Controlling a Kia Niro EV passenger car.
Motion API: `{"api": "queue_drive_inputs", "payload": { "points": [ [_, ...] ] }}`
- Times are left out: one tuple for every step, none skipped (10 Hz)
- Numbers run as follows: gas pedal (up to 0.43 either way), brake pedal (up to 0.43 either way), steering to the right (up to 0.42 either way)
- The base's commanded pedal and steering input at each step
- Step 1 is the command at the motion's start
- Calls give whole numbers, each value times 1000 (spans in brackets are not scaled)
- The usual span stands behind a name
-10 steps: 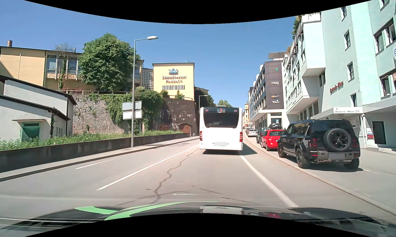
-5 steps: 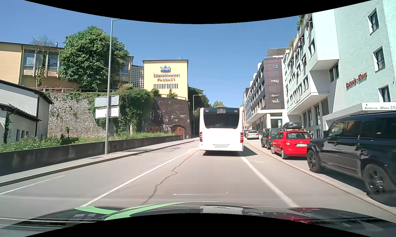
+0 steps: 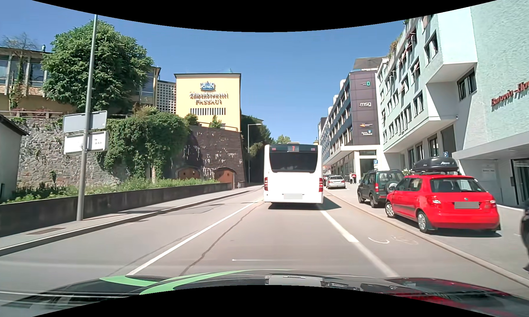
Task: Follow the waypoints while adhering to traffic rules and regulations
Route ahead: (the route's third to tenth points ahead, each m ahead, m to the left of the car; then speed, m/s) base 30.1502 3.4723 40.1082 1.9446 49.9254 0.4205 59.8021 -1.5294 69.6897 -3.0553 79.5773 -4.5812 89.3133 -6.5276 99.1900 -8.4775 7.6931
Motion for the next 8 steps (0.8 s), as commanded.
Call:
{"api": "queue_drive_inputs", "payload": {
  "points": [
    [130,0,41],
    [130,0,41],
    [138,0,40],
    [150,0,40],
    [150,0,39],
    [150,0,37],
    [150,0,35],
    [150,0,34]
  ]
}}
